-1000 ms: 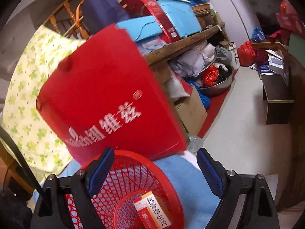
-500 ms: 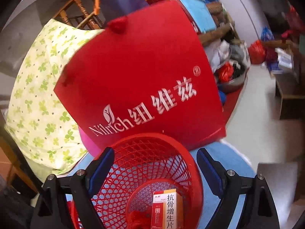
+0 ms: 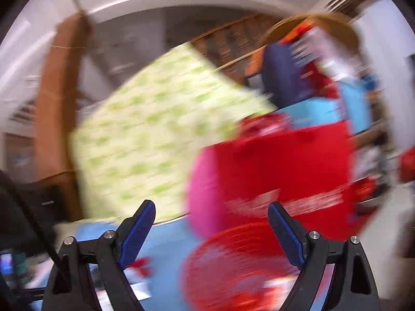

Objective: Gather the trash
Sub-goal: 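Bring both open tools back over the remaining trash, then grasp the black plastic bag with the right tool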

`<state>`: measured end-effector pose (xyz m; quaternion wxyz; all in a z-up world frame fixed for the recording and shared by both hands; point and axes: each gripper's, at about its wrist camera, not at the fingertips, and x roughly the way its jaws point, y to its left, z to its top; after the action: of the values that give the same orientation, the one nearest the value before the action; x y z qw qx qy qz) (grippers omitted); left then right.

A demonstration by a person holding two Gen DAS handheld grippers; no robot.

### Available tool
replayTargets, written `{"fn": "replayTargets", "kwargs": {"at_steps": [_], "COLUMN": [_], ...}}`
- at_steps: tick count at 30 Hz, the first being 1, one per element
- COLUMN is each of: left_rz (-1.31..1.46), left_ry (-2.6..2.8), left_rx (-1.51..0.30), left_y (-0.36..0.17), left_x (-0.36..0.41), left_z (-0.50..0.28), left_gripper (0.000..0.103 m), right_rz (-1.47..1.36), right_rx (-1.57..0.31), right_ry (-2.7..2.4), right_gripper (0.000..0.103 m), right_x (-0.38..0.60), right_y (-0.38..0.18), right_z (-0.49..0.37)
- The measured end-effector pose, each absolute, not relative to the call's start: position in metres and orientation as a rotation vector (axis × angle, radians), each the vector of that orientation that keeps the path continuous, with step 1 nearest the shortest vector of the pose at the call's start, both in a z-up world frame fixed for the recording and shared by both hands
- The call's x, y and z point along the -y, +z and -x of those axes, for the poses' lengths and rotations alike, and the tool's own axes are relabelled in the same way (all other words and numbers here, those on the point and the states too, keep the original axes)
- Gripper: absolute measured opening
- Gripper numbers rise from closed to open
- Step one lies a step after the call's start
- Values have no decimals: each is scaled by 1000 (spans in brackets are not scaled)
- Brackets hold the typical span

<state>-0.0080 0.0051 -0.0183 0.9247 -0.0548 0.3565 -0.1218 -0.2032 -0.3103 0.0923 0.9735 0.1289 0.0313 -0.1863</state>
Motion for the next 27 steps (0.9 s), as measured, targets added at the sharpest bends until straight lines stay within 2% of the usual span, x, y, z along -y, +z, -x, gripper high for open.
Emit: {"fn": "replayTargets", "kwargs": {"at_steps": [5, 8, 17, 23, 26, 27], "left_rz": [120, 116, 116, 55, 18, 13], "left_ry": [-228, -218, -214, -252, -268, -270], "left_rx": [-752, -768, -837, -861, -866, -868], "left_y": [-21, -24, -36, -43, -46, -46], "left_x": [-11, -14, -16, 1, 9, 10], "left_z": [1, -8, -35, -40, -40, -40], "left_gripper": [57, 57, 57, 57, 57, 57], "right_rz": [-382, -456, -664, -751, -779, -780], "right_rx": [-414, -560, -702, -783, -791, -799], "right_ry": [-77, 9, 114, 95, 130, 142], "right_gripper": [92, 92, 89, 73, 46, 33], "right_x": [280, 269, 262, 263, 260, 258], "right_y": [51, 21, -32, -60, -66, -68], "right_z": [106, 60, -30, -70, -78, -80]}}
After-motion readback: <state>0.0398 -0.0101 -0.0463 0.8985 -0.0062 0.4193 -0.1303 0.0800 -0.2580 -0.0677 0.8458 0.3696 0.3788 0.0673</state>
